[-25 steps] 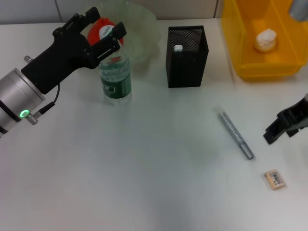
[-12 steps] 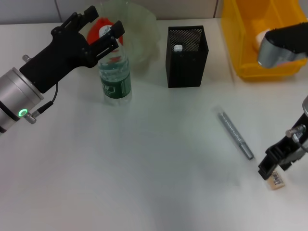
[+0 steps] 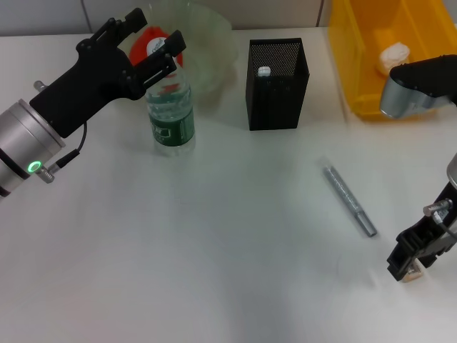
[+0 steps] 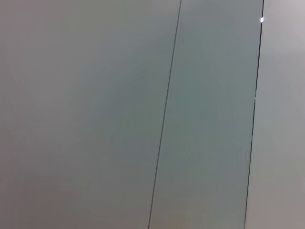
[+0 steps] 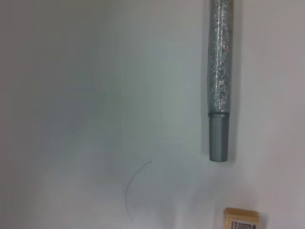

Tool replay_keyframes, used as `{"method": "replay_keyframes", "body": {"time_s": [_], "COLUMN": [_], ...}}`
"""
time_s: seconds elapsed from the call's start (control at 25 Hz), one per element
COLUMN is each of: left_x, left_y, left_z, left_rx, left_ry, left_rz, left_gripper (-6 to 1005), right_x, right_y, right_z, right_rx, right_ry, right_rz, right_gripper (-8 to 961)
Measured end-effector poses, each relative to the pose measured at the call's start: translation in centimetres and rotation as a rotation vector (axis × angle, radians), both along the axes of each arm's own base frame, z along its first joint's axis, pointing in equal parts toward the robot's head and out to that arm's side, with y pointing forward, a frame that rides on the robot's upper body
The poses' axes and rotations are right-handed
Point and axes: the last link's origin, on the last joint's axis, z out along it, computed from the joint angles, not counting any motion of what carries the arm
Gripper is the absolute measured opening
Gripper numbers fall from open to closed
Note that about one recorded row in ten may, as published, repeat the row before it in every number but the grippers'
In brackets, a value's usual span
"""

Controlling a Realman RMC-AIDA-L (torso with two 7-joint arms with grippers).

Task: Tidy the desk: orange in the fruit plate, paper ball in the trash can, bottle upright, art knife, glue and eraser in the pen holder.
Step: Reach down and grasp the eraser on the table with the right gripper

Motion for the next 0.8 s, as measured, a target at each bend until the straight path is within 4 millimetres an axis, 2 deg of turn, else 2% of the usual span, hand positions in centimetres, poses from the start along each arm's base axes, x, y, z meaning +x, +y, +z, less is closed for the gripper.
{"method": "replay_keyframes", "body": {"time_s": [0.6,0.8], "left_x": [-0.1,-0.2], "left_y": [-0.1,-0.2], "left_z": [0.0,0.0], "left_rx": [0.001,0.001], "left_ry": [-0.002,-0.003], "left_rz": [0.002,0.003], "left_gripper": [813,813], "right_x": [0.6,0.6], "right_y": [0.7,0.8], "right_z": [-1.0,-1.1], "right_rx": [-0.023,-0.026], "right_ry": [-0.029,-0.033], "right_rz": [-0.014,-0.014], "right_gripper": [534,479]}}
